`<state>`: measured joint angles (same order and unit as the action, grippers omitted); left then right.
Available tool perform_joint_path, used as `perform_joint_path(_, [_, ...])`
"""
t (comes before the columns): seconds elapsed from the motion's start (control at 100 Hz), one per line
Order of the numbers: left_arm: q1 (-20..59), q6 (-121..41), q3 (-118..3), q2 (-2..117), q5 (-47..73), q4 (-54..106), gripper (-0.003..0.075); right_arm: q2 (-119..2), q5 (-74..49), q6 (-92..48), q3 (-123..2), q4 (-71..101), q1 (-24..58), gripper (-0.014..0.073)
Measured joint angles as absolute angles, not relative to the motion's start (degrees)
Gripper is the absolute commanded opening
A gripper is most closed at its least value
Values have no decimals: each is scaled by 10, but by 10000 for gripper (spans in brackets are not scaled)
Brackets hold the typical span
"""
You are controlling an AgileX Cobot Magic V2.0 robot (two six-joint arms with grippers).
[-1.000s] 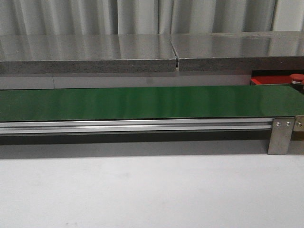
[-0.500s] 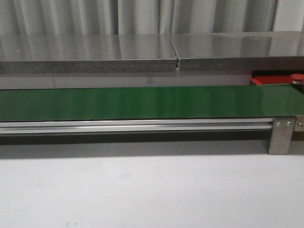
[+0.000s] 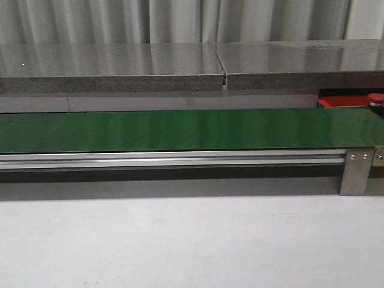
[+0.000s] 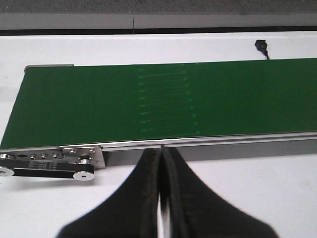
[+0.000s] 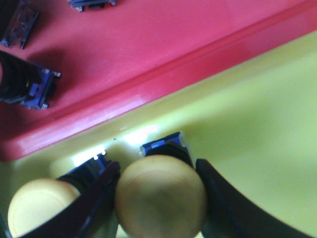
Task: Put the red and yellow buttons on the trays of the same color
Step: 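Raise the right gripper away from the trays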
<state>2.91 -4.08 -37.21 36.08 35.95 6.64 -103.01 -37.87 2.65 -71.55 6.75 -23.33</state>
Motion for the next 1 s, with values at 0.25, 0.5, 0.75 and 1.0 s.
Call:
perform_joint_path(0.25, [29,-41,-372,361,359,66,-19,-1035,-361,27,-715,71,-233,148])
perform_joint_path(0.5, [29,-41,-372,361,359,66,-19,-1043,-360,27,-715,82,-233,367])
perform_joint_path(0.75, [29,-41,-372,361,359,66,-20,-1043,-347,27,-715,83,-233,398])
perform_joint_path(1.0, [29,-41,-372,361,359,66,-19,-1043,-346,27,-715,83,-233,398])
